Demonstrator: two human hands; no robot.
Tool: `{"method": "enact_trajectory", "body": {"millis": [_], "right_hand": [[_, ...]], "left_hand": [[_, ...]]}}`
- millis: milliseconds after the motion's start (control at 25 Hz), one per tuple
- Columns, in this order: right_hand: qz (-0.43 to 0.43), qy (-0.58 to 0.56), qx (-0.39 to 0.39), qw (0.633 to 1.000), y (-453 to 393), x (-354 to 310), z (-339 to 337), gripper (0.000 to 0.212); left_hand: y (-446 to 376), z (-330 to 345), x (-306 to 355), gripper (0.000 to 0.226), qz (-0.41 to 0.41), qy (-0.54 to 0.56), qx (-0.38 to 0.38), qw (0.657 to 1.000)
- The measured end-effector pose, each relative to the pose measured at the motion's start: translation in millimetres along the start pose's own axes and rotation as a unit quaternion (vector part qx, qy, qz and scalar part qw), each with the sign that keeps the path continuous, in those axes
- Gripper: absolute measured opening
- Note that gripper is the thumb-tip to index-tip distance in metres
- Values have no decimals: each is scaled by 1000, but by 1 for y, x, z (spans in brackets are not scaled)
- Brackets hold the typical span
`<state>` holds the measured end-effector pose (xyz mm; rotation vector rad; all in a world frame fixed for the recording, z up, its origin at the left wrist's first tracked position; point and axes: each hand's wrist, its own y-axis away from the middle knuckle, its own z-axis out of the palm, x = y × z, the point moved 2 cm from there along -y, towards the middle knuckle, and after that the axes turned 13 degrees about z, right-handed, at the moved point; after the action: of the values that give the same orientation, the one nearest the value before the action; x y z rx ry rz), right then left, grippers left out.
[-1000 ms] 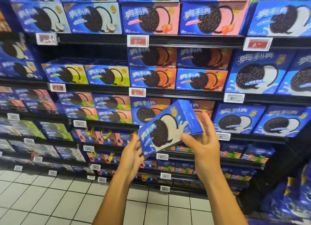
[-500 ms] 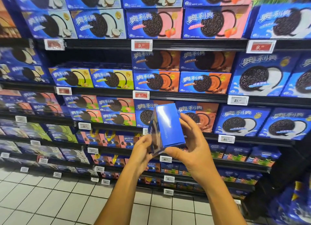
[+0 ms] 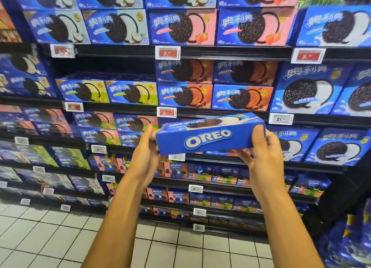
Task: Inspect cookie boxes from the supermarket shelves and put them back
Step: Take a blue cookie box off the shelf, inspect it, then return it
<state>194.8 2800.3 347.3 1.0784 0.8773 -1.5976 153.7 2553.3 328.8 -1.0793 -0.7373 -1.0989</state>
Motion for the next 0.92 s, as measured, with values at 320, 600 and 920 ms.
{"method": "enact_trajectory", "body": {"millis": [320, 600, 920], "right_hand": [[29, 15, 10, 999, -4, -12, 5, 68], [30, 24, 0, 999, -6, -12, 8, 63], [77, 23, -19, 997, -12, -7, 6, 51]], "left_hand": [[0, 18, 42, 57, 83, -103, -36, 991], [-5, 13, 43, 40, 87, -85, 0, 993], [-9, 5, 46, 33, 106, -58, -29, 992]]}}
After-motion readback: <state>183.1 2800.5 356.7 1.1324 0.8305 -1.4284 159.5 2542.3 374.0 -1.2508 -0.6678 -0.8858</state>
